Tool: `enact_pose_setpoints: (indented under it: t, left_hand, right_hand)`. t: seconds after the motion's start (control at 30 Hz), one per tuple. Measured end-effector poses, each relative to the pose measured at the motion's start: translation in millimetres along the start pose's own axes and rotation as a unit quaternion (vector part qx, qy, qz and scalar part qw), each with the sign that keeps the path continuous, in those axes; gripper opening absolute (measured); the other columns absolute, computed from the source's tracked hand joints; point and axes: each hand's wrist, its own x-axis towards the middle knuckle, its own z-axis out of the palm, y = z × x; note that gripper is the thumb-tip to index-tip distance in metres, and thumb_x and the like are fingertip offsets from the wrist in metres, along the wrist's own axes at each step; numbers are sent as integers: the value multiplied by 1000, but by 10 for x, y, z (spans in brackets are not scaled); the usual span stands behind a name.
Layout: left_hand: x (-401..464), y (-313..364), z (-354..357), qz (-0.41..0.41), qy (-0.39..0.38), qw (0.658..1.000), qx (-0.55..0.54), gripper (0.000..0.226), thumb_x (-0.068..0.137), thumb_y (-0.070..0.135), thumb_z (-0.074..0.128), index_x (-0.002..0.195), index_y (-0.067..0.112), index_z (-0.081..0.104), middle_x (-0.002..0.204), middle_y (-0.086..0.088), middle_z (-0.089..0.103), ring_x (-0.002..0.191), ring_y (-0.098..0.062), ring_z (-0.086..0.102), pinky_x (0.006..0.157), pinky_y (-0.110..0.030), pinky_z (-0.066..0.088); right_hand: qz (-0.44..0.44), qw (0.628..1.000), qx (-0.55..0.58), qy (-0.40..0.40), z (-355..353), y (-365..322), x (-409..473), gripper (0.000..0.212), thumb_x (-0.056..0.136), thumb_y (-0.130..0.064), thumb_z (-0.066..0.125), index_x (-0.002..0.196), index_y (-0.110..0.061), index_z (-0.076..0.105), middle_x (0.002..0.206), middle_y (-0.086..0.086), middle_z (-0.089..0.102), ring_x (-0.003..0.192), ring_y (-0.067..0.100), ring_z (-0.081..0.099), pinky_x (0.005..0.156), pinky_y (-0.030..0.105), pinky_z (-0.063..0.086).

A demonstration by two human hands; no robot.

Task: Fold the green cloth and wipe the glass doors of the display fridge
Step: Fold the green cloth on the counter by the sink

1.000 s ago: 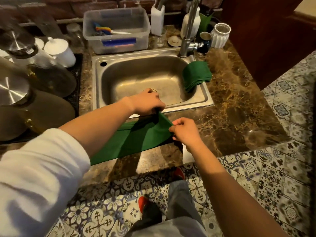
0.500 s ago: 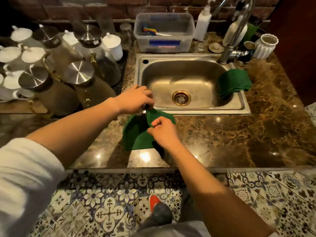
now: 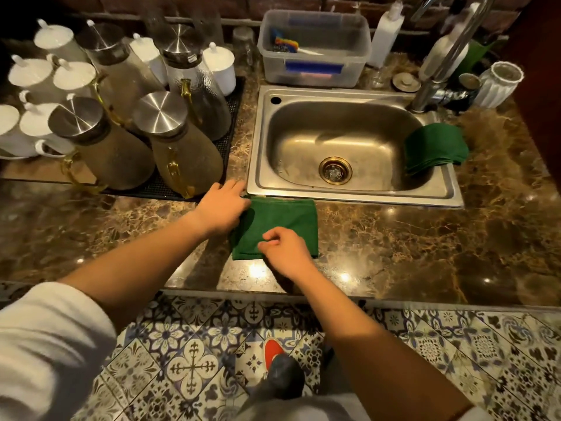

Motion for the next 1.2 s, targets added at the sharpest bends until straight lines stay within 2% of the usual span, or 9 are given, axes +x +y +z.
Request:
enact_pose_setpoints:
  t: [0.13, 0.23, 0.33, 0.4, 0.57, 0.73, 0.83, 1.03, 1.2]
  left_hand:
    - [56, 173, 27, -48, 5, 994, -98, 36, 88, 25, 57, 122, 14, 59, 135, -16, 44, 123, -36, 42, 94, -48, 42]
    - [179, 353, -36, -42, 35, 988, -143, 33, 91, 25, 55, 121, 12, 57, 129, -16, 48, 118, -36, 46, 94, -49, 42]
    - [346, 522, -146, 18, 47, 982, -180, 31, 95, 28, 54, 122, 13, 56, 119, -15, 55, 110, -35, 53, 87, -47, 47]
    - [460, 605, -205, 59, 40, 982, -173, 34, 96, 28, 53, 128, 16, 53, 119, -14, 56, 109, -35, 54, 84, -46, 47]
    - [792, 713, -341, 140, -12, 985, -102, 59, 93, 14, 55, 148, 25, 37, 142, -9, 48, 126, -31, 45, 97, -46, 44]
    - [1020, 818, -462, 205, -46, 974, -86, 56, 90, 12, 59, 142, 27, 46, 133, -7, 57, 119, -31, 53, 88, -42, 47]
    - [1091, 851, -484, 218, -64, 971, -80, 52, 88, 9, 59, 137, 24, 53, 120, -10, 60, 112, -32, 55, 77, -37, 44]
    - [1161, 770, -607, 202, -70, 972, -102, 26, 92, 14, 58, 117, 13, 61, 110, -15, 55, 103, -36, 56, 79, -44, 50]
    - [1155, 627, -711, 183, -51, 973, -132, 26, 96, 22, 58, 121, 17, 59, 117, -12, 52, 110, -32, 51, 88, -47, 48]
  right_hand:
    - [49, 993, -9, 105, -342, 296, -4, 9, 93, -26, 60, 102, -25, 58, 94, -5, 64, 86, 19, 61, 63, 26, 42]
    - [93, 983, -60, 147, -507, 451, -3, 18, 94, -27, 59, 110, -20, 55, 111, 3, 60, 93, 23, 58, 69, 29, 39]
    - [126, 978, -91, 138, -547, 473, -9, 32, 95, -34, 59, 120, -15, 52, 116, 6, 59, 96, 26, 56, 73, 31, 39]
    - [141, 976, -110, 125, -524, 451, -15, 28, 96, -38, 58, 111, -15, 50, 109, 7, 61, 91, 28, 56, 71, 32, 39]
    - [154, 975, -119, 104, -489, 421, -1, 28, 96, -39, 60, 95, -11, 53, 97, 7, 63, 80, 29, 55, 66, 32, 43]
    - [158, 978, -100, 97, -567, 423, 18, 27, 92, -38, 65, 98, -13, 58, 103, 10, 66, 90, 32, 61, 70, 34, 45]
    - [157, 979, -90, 92, -655, 462, 24, 25, 92, -37, 66, 97, -13, 59, 102, 8, 65, 92, 33, 61, 72, 35, 47]
    - [146, 981, -74, 105, -884, 537, 46, 27, 93, -28, 62, 69, -23, 50, 87, 1, 63, 76, 25, 58, 65, 31, 42]
    - [132, 978, -74, 143, -1135, 562, 76, 3, 93, -27, 61, 93, -24, 59, 103, 3, 67, 90, 26, 60, 73, 29, 40]
